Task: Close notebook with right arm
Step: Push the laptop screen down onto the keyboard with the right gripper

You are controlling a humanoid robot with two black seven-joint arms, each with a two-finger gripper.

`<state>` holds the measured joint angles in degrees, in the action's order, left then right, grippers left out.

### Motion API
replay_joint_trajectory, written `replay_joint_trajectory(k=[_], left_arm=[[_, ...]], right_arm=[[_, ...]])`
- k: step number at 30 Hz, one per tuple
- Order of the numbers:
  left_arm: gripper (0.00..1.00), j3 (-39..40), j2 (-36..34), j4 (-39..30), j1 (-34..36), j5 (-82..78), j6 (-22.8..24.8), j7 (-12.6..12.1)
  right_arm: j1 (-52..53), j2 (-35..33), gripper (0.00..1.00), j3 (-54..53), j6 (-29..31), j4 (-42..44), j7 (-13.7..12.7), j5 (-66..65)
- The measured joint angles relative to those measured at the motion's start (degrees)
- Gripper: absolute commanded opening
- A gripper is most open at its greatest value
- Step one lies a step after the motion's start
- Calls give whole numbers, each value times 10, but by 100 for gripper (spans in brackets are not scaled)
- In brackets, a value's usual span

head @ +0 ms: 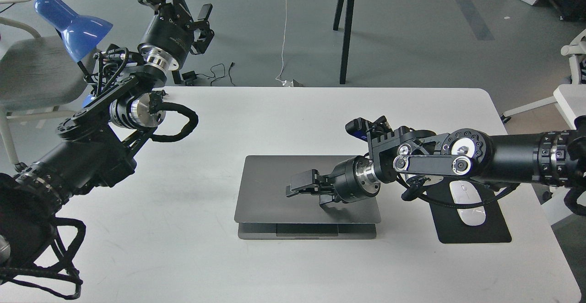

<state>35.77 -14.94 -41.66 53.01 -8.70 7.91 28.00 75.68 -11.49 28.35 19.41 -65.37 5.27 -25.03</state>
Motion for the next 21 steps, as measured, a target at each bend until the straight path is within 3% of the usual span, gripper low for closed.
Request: replay_joint_trajectory(k=[21], left_arm=[[100, 0, -1, 0, 0, 0, 0, 0]], right_arm=[[-43, 35, 100, 28, -8, 7, -7, -28]])
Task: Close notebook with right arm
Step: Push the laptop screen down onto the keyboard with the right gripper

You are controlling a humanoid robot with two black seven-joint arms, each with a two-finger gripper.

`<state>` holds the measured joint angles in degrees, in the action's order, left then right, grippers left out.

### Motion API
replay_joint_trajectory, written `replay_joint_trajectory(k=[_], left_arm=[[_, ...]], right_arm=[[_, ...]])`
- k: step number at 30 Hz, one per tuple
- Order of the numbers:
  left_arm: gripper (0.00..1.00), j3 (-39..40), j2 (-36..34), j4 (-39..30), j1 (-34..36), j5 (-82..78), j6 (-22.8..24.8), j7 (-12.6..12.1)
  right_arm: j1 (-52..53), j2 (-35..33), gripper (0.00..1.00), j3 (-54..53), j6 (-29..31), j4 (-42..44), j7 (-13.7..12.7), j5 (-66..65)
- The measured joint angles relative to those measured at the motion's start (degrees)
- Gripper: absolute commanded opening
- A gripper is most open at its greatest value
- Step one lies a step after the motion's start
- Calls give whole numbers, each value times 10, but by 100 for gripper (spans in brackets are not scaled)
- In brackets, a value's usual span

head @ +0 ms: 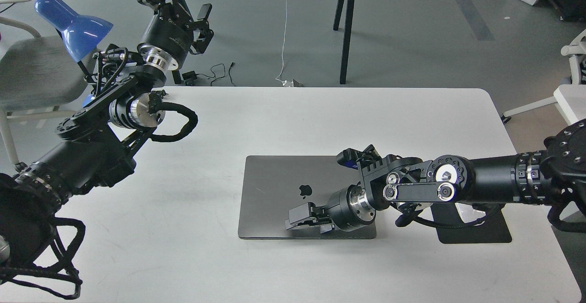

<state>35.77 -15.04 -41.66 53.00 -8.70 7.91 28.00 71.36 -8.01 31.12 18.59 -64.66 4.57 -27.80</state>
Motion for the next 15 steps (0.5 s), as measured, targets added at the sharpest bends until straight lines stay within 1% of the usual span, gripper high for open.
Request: replay_joint_trajectory(k=[5, 8, 11, 15], left_arm=[[100, 0, 0, 0, 0, 0, 0, 0], [100, 0, 0, 0, 0, 0, 0, 0], [100, 0, 0, 0, 0, 0, 0, 0], [100, 0, 0, 0, 0, 0, 0, 0]], right_arm=[[13, -4, 100, -9, 1, 1, 0, 0], [38, -19, 100, -36, 1, 13, 3, 1], [54, -45, 100, -97, 2, 37, 3, 1], [66, -70, 100, -180, 2, 47, 2, 1]])
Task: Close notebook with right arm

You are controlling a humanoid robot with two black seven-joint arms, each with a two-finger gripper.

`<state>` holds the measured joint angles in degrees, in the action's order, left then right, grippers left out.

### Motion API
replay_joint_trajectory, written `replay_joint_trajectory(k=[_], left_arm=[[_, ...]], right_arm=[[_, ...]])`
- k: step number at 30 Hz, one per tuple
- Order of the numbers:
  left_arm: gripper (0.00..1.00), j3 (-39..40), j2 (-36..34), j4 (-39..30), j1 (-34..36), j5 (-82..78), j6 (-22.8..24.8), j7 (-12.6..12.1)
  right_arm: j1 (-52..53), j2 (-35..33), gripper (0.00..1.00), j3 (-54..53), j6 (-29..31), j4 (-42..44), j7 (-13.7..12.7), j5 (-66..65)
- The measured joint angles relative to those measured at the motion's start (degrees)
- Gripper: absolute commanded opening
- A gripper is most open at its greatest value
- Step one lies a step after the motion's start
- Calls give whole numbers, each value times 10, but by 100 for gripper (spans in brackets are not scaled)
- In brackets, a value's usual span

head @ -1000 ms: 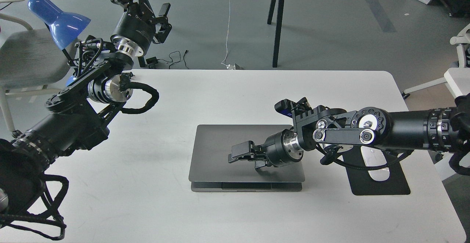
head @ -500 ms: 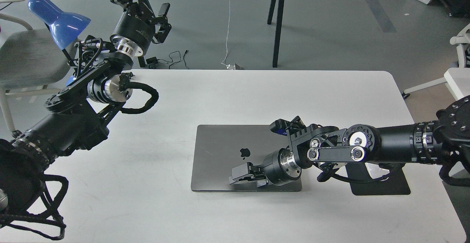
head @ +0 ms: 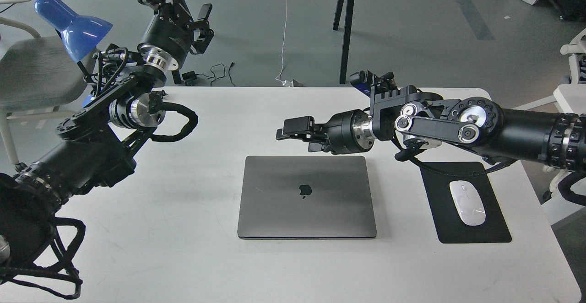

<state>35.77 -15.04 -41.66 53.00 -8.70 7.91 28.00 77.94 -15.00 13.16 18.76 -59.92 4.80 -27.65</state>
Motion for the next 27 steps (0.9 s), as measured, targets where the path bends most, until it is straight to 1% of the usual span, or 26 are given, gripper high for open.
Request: replay_joint_trajectory(k=[5, 10, 15, 20, 24, 27], left_arm=[[100, 0, 0, 0, 0, 0, 0, 0], [100, 0, 1, 0, 0, 0, 0, 0], [100, 0, 1, 0, 0, 0, 0, 0], [100, 0, 1, 0, 0, 0, 0, 0], [100, -1, 0, 0, 0, 0, 0, 0], [100, -1, 0, 0, 0, 0, 0, 0]], right_arm=[[12, -62, 100, -101, -3, 3, 0, -1], [-10, -100, 100, -213, -7, 9, 2, 4], [-87, -108, 100, -352, -20, 21, 4, 8], [-180, -102, 100, -486, -16, 30, 4, 41], [-230, -99, 100, -550, -6, 36, 10, 98], [-254, -95, 100, -583, 11, 37, 15, 114]])
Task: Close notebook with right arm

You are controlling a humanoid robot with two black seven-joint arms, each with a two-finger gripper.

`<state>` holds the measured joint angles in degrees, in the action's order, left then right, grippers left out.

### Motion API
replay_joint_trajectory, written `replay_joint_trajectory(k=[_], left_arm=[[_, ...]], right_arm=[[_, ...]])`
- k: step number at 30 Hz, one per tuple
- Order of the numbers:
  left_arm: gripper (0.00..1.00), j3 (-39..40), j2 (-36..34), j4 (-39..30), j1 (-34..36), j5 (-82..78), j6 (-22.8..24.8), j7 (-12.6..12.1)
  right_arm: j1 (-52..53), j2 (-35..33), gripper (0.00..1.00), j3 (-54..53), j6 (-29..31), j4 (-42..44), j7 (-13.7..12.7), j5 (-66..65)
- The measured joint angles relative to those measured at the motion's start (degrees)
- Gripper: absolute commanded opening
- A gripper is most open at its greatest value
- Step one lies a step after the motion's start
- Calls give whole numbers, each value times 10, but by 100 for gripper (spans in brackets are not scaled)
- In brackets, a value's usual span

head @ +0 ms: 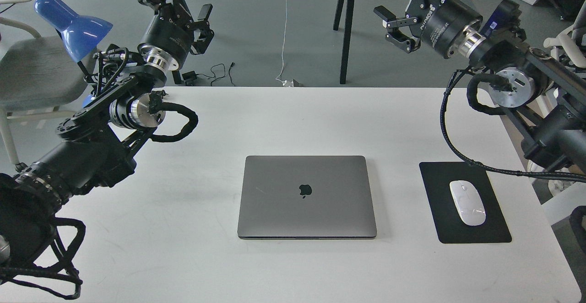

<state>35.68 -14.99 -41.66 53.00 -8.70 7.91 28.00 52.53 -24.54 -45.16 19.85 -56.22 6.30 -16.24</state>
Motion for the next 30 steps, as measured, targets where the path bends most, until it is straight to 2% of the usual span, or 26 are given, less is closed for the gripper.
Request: replay_joint_trajectory(k=[11, 19, 30], left_arm=[[100, 0, 0, -1, 0, 0, 0, 0], [100, 0, 0, -1, 0, 0, 0, 0], [100, 1, 0, -1, 0, -1, 0, 0]], right_arm=[[-23, 24, 100, -17, 64, 55, 6, 3], [-33, 42, 100, -25, 66, 54, 7, 3], [-38, 48, 100, -43, 64, 53, 21, 3]])
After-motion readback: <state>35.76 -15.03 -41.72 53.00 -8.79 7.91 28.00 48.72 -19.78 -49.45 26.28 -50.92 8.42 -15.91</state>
